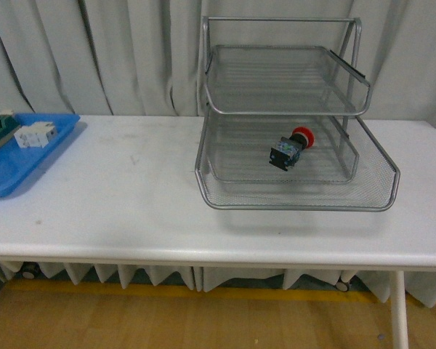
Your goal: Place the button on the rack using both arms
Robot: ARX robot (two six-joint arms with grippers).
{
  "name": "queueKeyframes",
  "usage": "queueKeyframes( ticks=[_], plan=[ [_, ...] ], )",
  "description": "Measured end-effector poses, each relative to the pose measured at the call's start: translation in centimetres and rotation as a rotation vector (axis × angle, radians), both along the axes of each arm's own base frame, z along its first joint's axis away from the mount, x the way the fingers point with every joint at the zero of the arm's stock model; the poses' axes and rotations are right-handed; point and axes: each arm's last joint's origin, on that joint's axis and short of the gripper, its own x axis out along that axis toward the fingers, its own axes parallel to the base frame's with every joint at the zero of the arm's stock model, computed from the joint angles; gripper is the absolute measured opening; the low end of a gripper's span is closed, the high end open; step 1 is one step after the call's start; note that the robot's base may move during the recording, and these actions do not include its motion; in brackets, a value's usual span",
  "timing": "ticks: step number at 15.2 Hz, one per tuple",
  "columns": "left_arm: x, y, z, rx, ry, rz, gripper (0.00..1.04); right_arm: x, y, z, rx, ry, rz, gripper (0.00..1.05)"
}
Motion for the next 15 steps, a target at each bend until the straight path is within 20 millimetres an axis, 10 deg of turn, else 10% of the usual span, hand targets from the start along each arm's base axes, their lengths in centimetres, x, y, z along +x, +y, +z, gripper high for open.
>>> queueKeyframes(
  ticks=[15],
  plan=[
    [-5.3,1.9,-5.0,-0.006,-0.019,0.005,0.02,0.0,0.0,0.0,0.000,0.000,0.002,0.98]
  ],
)
